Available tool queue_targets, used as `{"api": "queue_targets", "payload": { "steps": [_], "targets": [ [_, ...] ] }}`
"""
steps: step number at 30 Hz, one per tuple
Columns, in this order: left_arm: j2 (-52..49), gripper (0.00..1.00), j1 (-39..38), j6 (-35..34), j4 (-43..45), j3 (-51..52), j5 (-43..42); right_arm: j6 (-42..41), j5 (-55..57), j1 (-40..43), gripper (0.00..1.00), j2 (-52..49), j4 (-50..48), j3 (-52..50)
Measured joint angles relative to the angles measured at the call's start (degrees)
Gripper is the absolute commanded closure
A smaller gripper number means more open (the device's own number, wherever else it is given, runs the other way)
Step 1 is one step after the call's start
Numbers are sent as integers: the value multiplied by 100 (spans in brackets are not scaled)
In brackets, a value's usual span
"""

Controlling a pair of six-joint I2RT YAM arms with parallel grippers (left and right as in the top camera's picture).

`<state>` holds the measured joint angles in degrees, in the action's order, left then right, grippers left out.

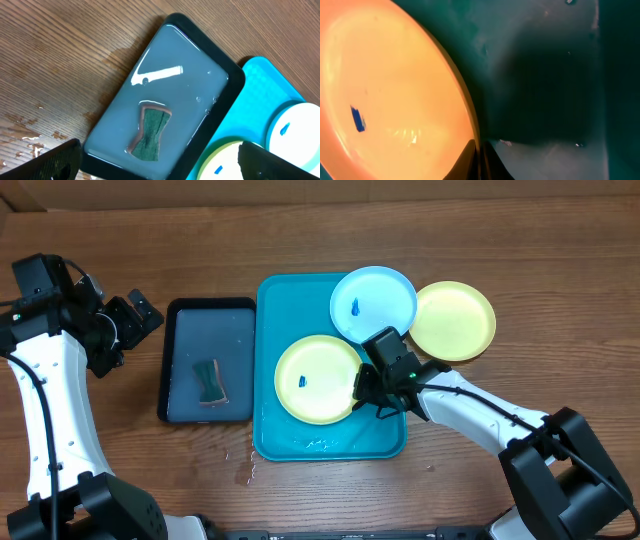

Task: Clean dirty plates on tray and stack at the side
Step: 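Drag the yellow plate with the right gripper toward the teal tray's center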

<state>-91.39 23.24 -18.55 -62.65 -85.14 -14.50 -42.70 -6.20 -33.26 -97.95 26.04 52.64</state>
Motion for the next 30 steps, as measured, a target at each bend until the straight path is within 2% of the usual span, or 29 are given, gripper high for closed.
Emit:
{"api": "queue_targets", "payload": {
  "steps": [4, 8, 9, 12, 17, 30],
  "targets": [
    [0, 0, 0, 0, 0, 0, 0, 262, -11, 114, 85, -7, 540, 289],
    [0, 0, 0, 0, 0, 0, -2, 439, -35, 212, 63, -7, 487, 525],
    [0, 0, 0, 0, 0, 0, -2, 470, -35, 214, 62, -7, 470, 551],
    [0, 0, 0, 2, 0, 0, -2, 540, -83, 214, 63, -7, 518, 566],
    [0, 0, 0, 0, 0, 0, -2, 459, -199, 212, 72, -7, 903, 566],
    [0, 0, 0, 0, 0, 0, -2, -81, -229, 55, 74, -7, 868, 461]
  ]
}}
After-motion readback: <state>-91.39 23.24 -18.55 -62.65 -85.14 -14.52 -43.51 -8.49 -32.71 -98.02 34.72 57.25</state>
